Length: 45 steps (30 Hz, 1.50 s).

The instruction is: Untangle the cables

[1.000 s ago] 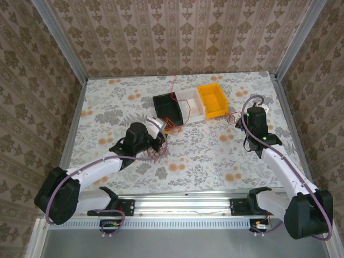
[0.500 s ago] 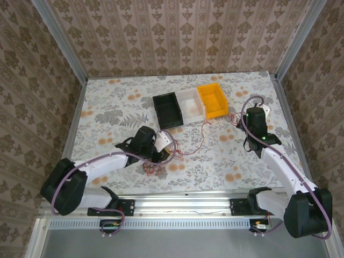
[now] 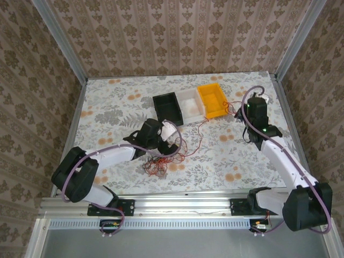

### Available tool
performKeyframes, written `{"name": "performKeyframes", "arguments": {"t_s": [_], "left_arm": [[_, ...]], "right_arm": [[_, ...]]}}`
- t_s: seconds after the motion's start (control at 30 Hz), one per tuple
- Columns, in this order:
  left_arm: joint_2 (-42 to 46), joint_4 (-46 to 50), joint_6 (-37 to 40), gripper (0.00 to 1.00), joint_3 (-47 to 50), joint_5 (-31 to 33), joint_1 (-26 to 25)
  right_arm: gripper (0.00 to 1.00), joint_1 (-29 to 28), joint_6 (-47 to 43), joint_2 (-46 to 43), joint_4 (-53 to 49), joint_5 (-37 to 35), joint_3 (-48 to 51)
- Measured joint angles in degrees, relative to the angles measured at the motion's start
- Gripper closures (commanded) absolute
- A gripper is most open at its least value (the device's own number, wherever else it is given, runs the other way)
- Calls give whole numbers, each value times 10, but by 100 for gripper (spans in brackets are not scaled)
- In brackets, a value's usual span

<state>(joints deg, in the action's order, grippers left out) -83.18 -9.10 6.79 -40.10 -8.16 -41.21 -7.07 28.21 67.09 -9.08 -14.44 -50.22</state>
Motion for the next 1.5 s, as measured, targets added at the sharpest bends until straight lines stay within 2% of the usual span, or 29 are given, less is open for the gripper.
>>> {"name": "performKeyframes", "arguments": {"t_s": [0.13, 0.3, 0.4, 0.5, 0.67, 0.97, 1.27, 1.5], "left_arm": [[2, -43, -97, 0, -5, 119, 12], [-11, -9, -197, 0, -62, 267, 19], [-18, 8, -237, 0, -85, 329, 19], [-19, 32, -269, 0, -88, 365, 21], [-19, 63, -296, 0, -88, 386, 25], [-28, 79, -318, 0, -93, 375, 44], [-48, 93, -325, 0, -117, 348, 76], [-55, 96, -325, 0, -130, 343, 79]], "right_arm": [[100, 0, 3, 71, 1, 28, -55], [100, -6, 9, 178, 0, 54, -128], [100, -14, 16, 235, -8, 55, -174], [99, -19, 20, 282, -14, 53, -219], [98, -21, 22, 357, -16, 59, -281], [99, -23, 42, 502, -26, 99, -369], [98, -41, 54, 520, -45, 102, -367], [98, -55, 74, 517, -48, 93, -340]]}}
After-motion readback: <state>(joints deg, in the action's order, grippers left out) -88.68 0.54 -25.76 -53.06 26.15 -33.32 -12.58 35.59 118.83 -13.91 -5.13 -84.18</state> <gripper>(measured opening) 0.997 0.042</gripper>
